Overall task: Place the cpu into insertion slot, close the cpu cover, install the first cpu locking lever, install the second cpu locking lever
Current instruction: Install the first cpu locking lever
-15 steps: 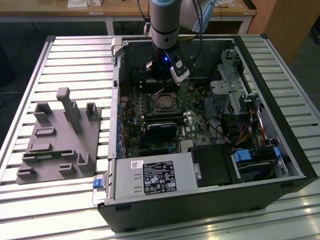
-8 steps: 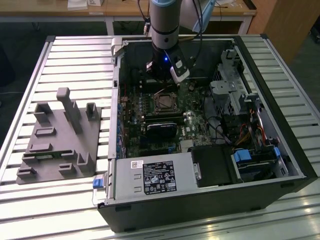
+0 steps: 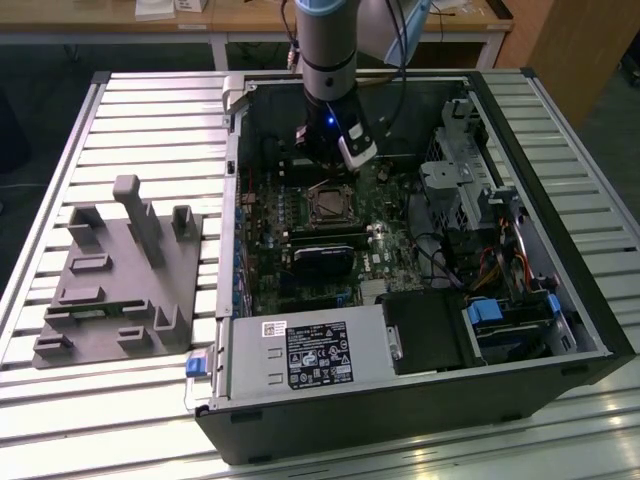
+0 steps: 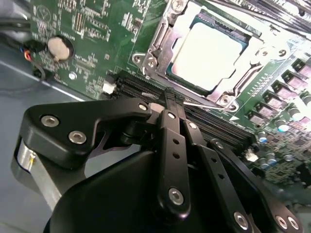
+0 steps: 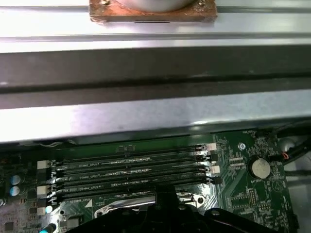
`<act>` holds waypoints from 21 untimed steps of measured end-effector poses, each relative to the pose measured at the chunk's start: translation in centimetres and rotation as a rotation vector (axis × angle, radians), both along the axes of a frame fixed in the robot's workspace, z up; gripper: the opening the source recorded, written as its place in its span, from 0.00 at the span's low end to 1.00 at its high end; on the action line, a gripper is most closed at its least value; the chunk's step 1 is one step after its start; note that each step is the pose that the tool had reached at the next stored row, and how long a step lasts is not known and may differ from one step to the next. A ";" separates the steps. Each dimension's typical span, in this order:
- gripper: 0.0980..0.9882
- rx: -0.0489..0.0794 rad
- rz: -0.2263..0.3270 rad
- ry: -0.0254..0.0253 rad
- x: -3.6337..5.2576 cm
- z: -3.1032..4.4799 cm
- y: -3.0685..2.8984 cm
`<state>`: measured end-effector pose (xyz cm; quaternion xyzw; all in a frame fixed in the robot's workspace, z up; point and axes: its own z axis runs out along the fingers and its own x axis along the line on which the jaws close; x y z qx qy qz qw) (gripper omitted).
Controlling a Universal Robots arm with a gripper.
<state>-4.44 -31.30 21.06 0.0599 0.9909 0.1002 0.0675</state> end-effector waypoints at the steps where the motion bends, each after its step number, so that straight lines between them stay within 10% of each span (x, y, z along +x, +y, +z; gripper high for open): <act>1: 0.01 0.000 -0.013 -0.0001 -0.01 -0.04 0.01; 21: 0.01 0.000 -0.128 -0.0019 -0.26 -0.44 1.05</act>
